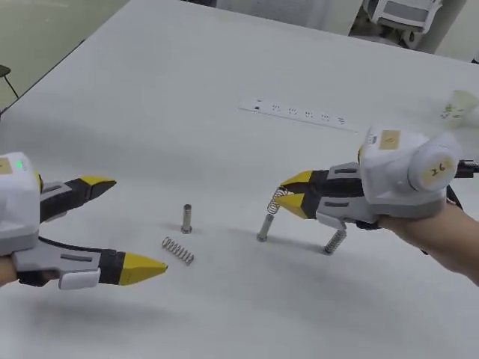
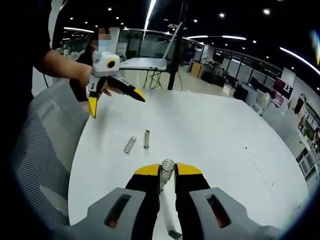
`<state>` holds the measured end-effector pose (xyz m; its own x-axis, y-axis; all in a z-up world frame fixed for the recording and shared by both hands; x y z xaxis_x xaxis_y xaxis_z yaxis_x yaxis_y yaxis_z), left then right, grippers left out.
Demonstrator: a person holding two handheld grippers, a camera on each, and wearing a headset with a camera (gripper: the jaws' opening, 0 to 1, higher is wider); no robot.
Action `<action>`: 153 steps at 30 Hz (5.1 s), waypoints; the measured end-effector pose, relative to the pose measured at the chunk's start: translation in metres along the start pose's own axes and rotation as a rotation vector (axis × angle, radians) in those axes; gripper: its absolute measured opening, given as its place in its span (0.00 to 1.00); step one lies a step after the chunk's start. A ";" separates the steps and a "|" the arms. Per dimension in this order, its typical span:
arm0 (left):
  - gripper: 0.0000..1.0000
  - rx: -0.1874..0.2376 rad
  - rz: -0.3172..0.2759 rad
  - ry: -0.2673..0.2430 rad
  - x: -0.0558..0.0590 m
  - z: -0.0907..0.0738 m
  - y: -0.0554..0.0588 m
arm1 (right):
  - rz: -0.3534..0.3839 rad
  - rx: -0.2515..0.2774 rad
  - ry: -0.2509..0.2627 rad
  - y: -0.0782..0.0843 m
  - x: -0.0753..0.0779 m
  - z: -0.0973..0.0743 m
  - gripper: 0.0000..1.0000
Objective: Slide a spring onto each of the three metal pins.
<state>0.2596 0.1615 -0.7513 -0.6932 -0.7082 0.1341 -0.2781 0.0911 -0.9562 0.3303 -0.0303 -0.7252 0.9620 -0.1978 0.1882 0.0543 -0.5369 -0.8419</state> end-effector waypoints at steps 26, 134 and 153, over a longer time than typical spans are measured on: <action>0.97 0.005 -0.021 -0.018 -0.003 -0.006 0.003 | 0.049 -0.007 -0.002 0.012 -0.004 0.009 0.08; 0.95 0.007 -0.019 0.016 0.010 -0.004 -0.004 | 0.325 0.068 0.004 0.053 -0.061 -0.001 0.19; 0.95 0.000 -0.026 0.006 0.007 -0.007 0.000 | 0.232 0.115 -0.080 -0.004 -0.077 0.060 0.18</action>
<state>0.2496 0.1615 -0.7485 -0.6896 -0.7063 0.1600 -0.2955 0.0728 -0.9526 0.2722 0.0361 -0.7669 0.9702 -0.2362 -0.0530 -0.1441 -0.3877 -0.9104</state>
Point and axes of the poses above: the centre of the closed fingertips' face, and the gripper's own axes: z roughly forward along the fingers, x roughly to its right, y roughly out of its underside, the point moved 3 cm from there along -z, roughly backward along the fingers, and after that the axes turned 4 degrees about x, right-handed, at the moved point
